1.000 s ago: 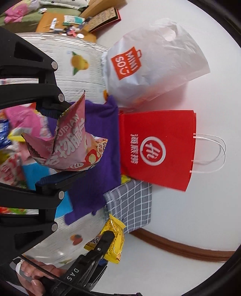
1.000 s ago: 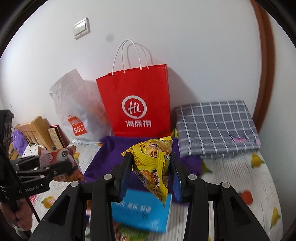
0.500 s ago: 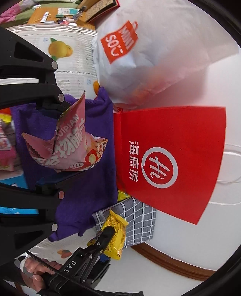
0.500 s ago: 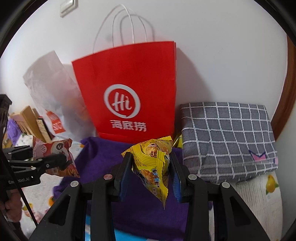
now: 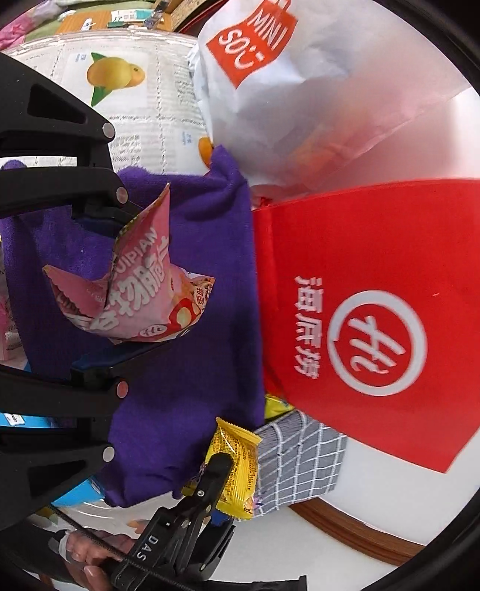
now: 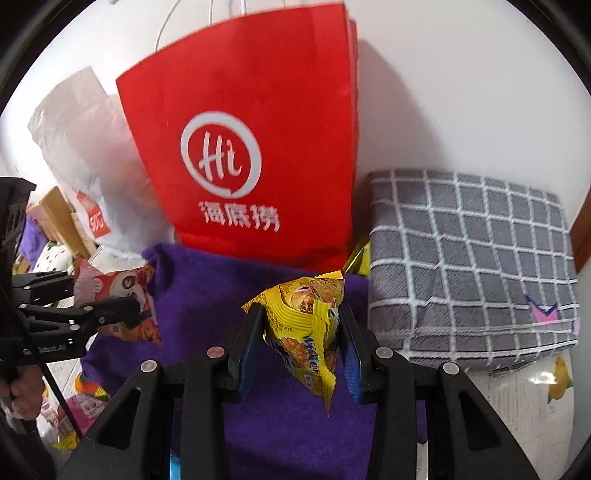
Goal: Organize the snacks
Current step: 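Carry both bags over the purple towel, right and left grippers together, then open the right gripper dropping the yellow bag while the left releases the pink bag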
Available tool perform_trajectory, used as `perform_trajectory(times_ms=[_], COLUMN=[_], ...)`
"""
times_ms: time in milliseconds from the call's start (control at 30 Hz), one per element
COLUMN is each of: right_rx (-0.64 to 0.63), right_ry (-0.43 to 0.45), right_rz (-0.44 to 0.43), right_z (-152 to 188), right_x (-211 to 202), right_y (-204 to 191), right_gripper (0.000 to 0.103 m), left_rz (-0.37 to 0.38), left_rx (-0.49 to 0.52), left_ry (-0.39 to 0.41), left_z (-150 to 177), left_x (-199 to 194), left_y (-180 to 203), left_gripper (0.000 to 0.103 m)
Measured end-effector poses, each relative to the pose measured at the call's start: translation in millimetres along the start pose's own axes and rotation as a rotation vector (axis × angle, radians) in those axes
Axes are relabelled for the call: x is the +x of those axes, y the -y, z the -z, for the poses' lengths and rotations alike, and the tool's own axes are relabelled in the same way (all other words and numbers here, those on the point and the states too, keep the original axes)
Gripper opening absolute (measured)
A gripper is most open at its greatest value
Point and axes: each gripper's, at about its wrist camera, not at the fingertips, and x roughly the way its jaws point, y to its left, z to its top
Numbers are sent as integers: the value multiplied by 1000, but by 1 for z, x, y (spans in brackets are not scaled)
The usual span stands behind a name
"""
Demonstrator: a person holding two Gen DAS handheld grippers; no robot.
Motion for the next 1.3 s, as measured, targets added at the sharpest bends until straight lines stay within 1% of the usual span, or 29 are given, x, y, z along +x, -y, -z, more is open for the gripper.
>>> perform_trajectory(times_ms=[67, 133, 200, 533, 667, 767, 800, 833, 867, 933, 967, 1033, 1067, 1100, 1167, 1233, 1300], right_rx=[-26, -52, -69, -83, -67, -64, -68, -72, -75, -76, -77, -80, -80, -80, -79, -74, -65], right_ry=[-27, -41, -50, -133, -187, -193, -191, -189, -183, -166, -155, -141, -131, -119, -93, -72, -54], right_rz=[-14, 13, 17, 5, -9, -3, 2, 1, 2, 10, 12, 9, 10, 14, 23, 31, 39], right_z=[2, 4, 6, 16, 20, 22, 22, 22, 22, 21, 20, 18, 17, 16, 13, 10, 7], right_x=[5, 10, 14, 36, 49, 53, 52, 51, 50, 46, 43, 36, 32, 27, 18, 9, 1], right_y=[-3, -8, -10, -16, -16, -17, -17, -18, -18, -18, -17, -17, -17, -17, -19, -19, -19], right_gripper=[39, 39, 39, 40, 40, 41, 42, 46, 53, 60, 62, 65, 67, 68, 73, 75, 76], left_rz=[-4, -4, -3, 1, -2, -5, -6, -8, -10, -6, -2, -1, -3, -8, -25, -32, -29], left_rx=[2, 7, 9, 8, 12, 11, 12, 10, 9, 11, 12, 15, 15, 17, 28, 40, 40], left_ry=[-15, -31, -41, -84, -89, -93, -96, -100, -105, -111, -113, -111, -105, -90, -59, -46, -37], left_z=[1, 3, 5, 7, 8, 7, 7, 7, 8, 8, 7, 6, 6, 5, 4, 3, 3], left_x=[6, 11, 14, 26, 28, 31, 32, 32, 33, 34, 34, 32, 30, 27, 20, 13, 7], left_y=[2, 5, 6, 7, 7, 9, 10, 9, 9, 10, 11, 12, 12, 13, 15, 17, 18], left_gripper=[47, 47, 47, 47, 47, 47, 47, 47, 47, 47, 49, 59, 73, 82, 83, 83, 83])
